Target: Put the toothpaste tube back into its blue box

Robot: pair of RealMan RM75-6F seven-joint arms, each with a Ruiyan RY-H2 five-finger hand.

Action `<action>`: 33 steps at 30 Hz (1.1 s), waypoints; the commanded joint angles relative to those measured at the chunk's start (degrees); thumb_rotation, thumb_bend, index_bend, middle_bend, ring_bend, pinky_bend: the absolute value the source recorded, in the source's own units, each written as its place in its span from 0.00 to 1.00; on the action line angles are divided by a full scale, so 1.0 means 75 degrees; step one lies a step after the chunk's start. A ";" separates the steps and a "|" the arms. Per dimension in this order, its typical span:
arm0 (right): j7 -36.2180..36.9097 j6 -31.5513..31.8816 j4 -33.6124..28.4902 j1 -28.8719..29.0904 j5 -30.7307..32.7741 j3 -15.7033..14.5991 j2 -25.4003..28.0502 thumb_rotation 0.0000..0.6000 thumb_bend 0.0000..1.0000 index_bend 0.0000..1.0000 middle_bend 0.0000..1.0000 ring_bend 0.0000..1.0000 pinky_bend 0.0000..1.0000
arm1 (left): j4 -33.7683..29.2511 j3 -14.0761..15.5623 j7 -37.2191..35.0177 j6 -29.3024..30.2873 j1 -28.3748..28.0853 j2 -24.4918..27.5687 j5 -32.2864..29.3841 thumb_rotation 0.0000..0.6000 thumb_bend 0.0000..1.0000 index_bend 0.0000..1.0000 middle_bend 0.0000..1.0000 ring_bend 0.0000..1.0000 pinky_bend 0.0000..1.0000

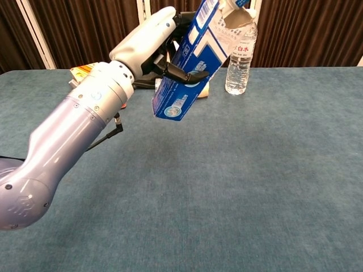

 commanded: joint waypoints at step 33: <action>-0.0260 0.0485 0.0103 -0.0055 -0.0665 -0.0283 -0.0518 1.00 0.75 0.93 0.82 0.68 0.73 | -0.0974 -0.0917 0.1566 -0.0836 -0.1035 -0.0362 -0.0733 1.00 0.37 0.33 0.49 0.49 0.55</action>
